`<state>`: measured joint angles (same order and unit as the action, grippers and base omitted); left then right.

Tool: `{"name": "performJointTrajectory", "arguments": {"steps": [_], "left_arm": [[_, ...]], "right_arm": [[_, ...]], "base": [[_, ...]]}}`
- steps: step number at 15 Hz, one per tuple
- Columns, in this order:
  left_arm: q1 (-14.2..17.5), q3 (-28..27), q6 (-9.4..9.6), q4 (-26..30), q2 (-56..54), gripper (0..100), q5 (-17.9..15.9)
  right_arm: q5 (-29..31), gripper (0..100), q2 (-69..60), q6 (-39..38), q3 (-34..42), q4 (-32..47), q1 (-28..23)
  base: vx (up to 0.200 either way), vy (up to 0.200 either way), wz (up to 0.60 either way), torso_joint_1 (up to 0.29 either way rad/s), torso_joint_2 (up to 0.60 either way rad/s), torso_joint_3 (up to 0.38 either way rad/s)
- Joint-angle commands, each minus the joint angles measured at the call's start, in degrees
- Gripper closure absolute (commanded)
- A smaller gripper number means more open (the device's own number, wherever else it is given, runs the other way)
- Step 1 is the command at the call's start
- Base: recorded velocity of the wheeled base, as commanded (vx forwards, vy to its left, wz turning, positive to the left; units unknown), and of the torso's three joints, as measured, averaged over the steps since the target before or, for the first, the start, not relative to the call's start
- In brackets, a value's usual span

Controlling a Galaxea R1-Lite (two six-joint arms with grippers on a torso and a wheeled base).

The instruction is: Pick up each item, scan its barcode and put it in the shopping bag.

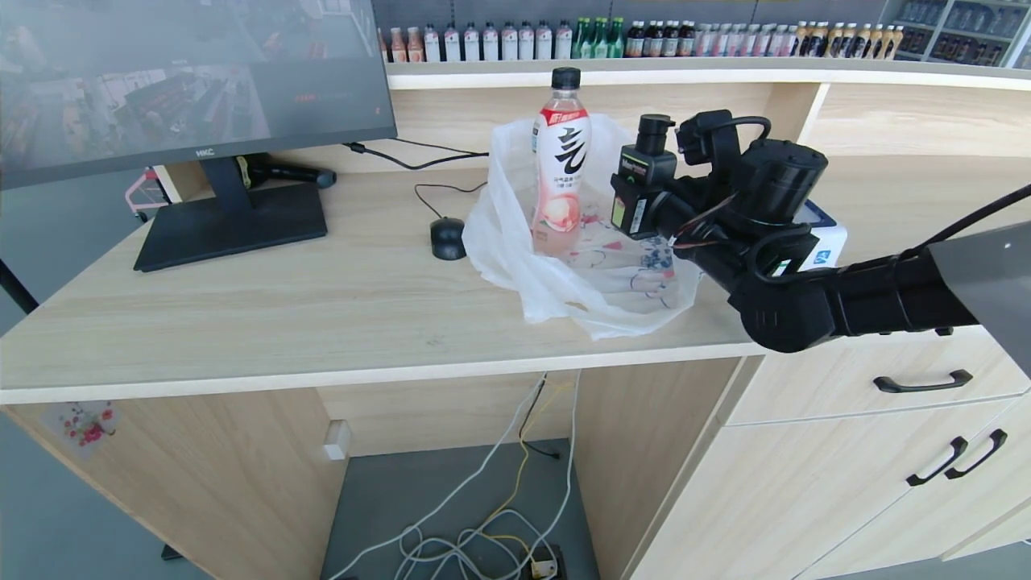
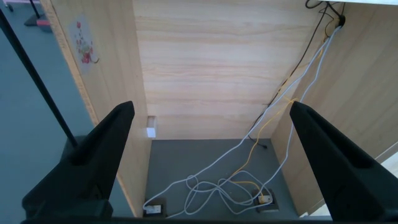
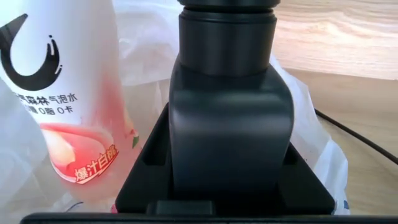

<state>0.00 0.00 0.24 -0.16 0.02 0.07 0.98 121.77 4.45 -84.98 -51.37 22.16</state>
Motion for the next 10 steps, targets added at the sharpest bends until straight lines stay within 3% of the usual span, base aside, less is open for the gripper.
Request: {"name": "performJointTrajectory", "arguments": {"steps": [1,10], "left_arm": [[0.00,0.00,0.02,-0.02,-0.02,0,0.01],[0.00,0.00,0.02,-0.02,-0.02,0,0.01]], "right_arm": [[-0.18,100,3.30,0.03,-5.99,3.21,-0.89],[-0.89,100,6.11,0.03,-6.34,4.09,-1.16]], "base": [[0.000,0.000,0.00,0.000,0.00,0.000],[0.000,0.000,0.00,0.000,0.00,0.000]]}}
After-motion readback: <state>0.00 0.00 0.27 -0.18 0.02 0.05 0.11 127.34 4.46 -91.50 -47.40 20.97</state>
